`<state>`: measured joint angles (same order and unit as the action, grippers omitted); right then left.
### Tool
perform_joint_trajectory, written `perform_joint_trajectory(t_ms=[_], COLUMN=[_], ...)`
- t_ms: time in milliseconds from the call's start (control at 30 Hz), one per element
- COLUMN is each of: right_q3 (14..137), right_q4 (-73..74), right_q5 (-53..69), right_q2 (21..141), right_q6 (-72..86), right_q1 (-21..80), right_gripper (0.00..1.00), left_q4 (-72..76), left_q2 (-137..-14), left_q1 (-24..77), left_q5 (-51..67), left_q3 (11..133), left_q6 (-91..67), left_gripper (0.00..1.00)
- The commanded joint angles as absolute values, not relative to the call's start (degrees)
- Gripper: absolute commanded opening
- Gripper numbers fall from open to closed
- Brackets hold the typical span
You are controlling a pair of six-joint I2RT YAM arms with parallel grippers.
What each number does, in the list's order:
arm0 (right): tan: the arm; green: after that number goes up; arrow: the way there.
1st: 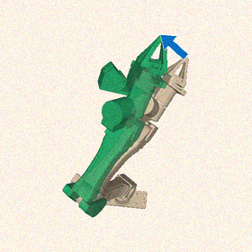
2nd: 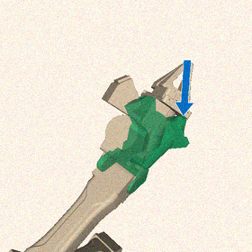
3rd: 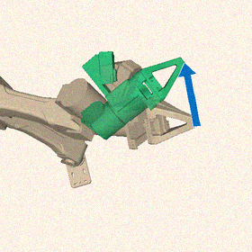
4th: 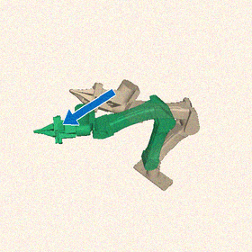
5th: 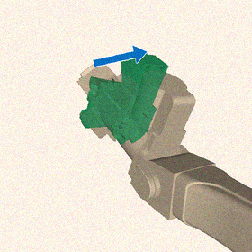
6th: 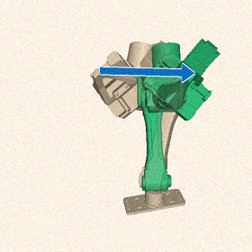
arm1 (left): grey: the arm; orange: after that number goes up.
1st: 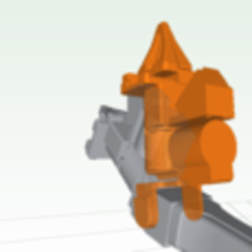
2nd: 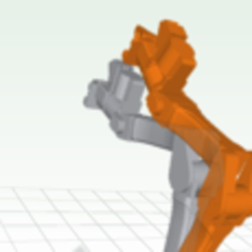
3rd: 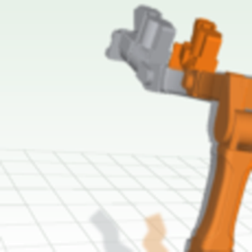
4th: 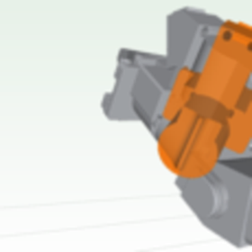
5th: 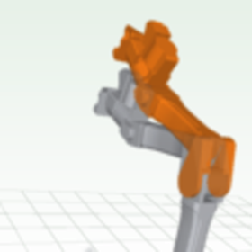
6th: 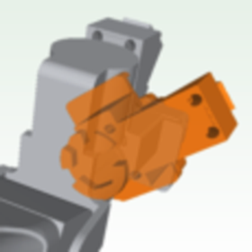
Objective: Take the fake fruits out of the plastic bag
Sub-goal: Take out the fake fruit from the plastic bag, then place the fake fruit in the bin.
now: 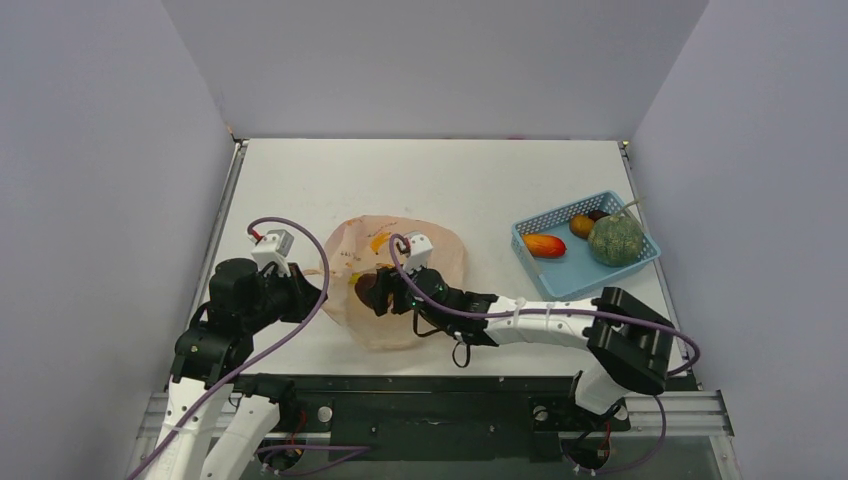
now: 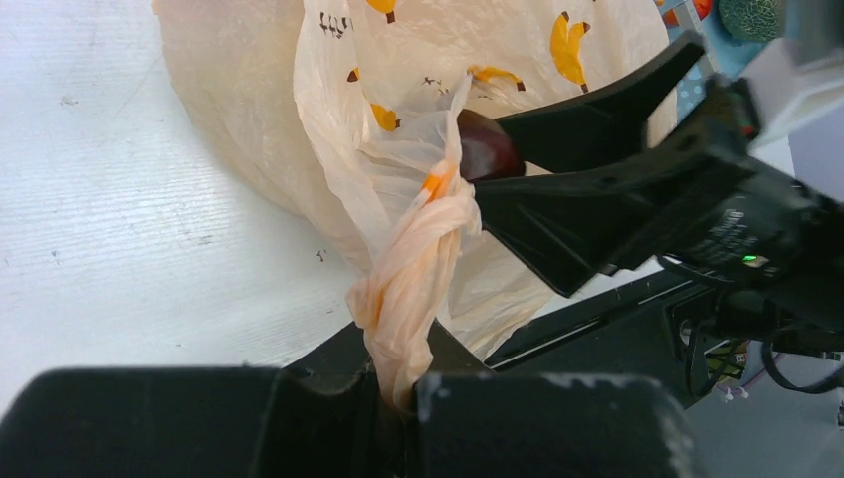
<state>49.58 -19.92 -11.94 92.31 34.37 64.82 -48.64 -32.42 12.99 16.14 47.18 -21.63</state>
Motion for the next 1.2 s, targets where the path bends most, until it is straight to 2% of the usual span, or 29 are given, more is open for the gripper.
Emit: perform_joint_trajectory(t_ms=[0,400,533,667,933,1167], right_q3=[50.17,53.41,51.3,48.66,37.42,38.94], right_q4=[-20.62,-14.03,-13.31,-6.21,0.77,11.94], right_q5=[-9.77,-1.28,2.16,-3.27,-7.52,-14.38], right_q2=[84.24,71.61,66.33,60.2,49.63,52.82], right_q6=[35.26,40.08,42.59,41.82,49.04,46.12], right_q1=[64.82,57.99,51.0,43.62,18.33,7.77], right_gripper=[0.0,0.0,0.0,0.0,0.0,0.0], left_q4=[-46.44,-46.32,-46.23,-46.23,-46.23,-46.23], left_q2=[-32.05,-31.34,-31.05,-30.96,-30.15,-30.39], left_q1=[13.26,13.21,13.27,13.35,13.62,13.7], left_q5=[15.22,15.74,15.97,16.18,15.99,16.31], left_q3=[47.56,47.47,47.52,47.49,47.48,47.54], left_q6=[-21.75,-21.61,-21.62,-21.47,-21.62,-21.53], left_gripper=[0.0,0.0,0.0,0.0,0.0,0.0])
